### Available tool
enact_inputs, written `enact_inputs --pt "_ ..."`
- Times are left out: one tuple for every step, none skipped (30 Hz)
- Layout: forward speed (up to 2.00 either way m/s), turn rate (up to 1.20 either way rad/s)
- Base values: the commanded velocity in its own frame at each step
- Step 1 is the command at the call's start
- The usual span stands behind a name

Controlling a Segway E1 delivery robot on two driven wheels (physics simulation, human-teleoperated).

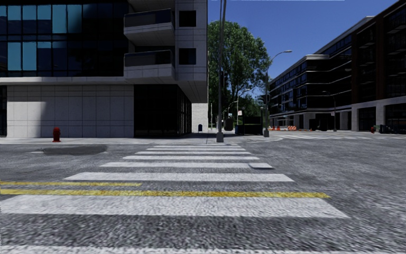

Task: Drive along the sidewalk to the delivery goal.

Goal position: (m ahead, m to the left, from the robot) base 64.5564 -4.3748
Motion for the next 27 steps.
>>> enact_inputs --pt "2.0 0.0" --pt "2.0 0.0" --pt "2.0 0.0" --pt "2.0 0.0" --pt "2.0 0.0" --pt "2.0 0.0" --pt "2.0 0.0" --pt "2.0 0.0" --pt "2.0 0.0" --pt "2.0 0.0" --pt "2.0 0.0" --pt "2.0 0.0" --pt "2.0 0.0" --pt "2.0 0.0" --pt "2.0 0.0" --pt "2.0 0.0" --pt "2.0 0.0" --pt "2.0 0.0" --pt "2.0 0.0" --pt "2.0 0.0" --pt "2.0 0.0" --pt "2.0 0.0" --pt "2.0 0.0" --pt "2.0 0.0" --pt "2.0 0.0" --pt "2.0 0.0" --pt "2.0 0.0"
